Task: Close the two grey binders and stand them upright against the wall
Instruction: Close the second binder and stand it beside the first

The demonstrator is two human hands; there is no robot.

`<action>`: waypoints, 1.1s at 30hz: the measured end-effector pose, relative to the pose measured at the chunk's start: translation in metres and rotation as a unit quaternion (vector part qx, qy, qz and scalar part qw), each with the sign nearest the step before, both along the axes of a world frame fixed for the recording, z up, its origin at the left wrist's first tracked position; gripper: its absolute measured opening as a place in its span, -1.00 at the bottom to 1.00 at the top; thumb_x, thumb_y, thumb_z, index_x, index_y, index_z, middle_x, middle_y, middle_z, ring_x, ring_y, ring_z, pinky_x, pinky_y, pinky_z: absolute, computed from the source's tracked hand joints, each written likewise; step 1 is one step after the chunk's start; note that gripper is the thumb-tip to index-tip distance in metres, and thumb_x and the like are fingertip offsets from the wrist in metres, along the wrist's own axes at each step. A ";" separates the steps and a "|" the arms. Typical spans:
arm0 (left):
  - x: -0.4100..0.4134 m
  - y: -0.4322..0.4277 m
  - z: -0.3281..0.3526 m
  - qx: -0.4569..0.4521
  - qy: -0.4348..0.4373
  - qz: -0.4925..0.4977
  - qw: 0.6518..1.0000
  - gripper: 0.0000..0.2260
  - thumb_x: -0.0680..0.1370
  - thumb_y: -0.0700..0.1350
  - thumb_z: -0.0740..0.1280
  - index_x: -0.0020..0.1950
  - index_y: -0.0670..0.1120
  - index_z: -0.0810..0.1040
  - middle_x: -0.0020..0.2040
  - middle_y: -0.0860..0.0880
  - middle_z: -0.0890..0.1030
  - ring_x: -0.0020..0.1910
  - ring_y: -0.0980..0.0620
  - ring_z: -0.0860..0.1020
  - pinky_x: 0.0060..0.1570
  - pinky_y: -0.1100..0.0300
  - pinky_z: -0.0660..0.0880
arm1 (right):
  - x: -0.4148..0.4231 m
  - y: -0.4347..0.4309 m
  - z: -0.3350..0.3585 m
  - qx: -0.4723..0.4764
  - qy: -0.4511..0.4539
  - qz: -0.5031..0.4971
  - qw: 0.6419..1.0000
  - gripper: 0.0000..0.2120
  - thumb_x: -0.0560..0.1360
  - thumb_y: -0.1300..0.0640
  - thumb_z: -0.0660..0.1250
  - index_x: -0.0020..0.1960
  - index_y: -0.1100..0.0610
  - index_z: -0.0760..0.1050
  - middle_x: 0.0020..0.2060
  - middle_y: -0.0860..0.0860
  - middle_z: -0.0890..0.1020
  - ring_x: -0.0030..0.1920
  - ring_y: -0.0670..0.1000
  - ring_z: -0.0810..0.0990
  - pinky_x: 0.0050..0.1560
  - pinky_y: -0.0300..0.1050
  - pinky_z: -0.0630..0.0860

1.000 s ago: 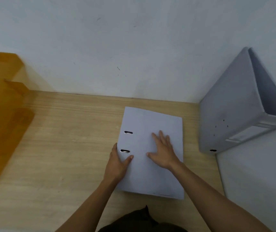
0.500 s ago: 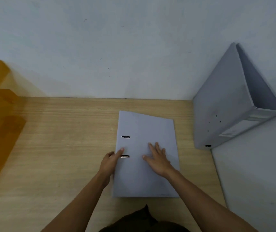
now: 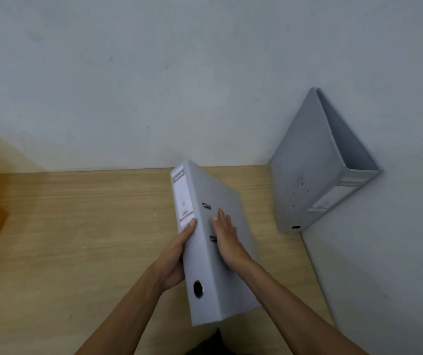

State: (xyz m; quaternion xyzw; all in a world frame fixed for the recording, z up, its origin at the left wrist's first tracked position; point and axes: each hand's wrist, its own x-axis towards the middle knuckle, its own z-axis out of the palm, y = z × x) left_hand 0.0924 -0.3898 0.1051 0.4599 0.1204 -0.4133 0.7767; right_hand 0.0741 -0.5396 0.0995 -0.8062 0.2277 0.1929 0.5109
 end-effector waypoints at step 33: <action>0.026 -0.146 0.031 0.232 -0.398 -0.244 0.853 0.18 0.38 -0.18 0.59 0.68 0.13 -0.24 0.55 -0.02 0.40 0.46 -0.08 0.47 0.37 -0.12 0.51 | -0.077 -0.140 0.060 0.018 -0.294 -0.181 0.938 -0.59 0.54 0.22 0.46 0.38 0.05 0.58 0.09 -0.32 0.71 0.14 -0.23 0.68 0.11 -0.29 0.62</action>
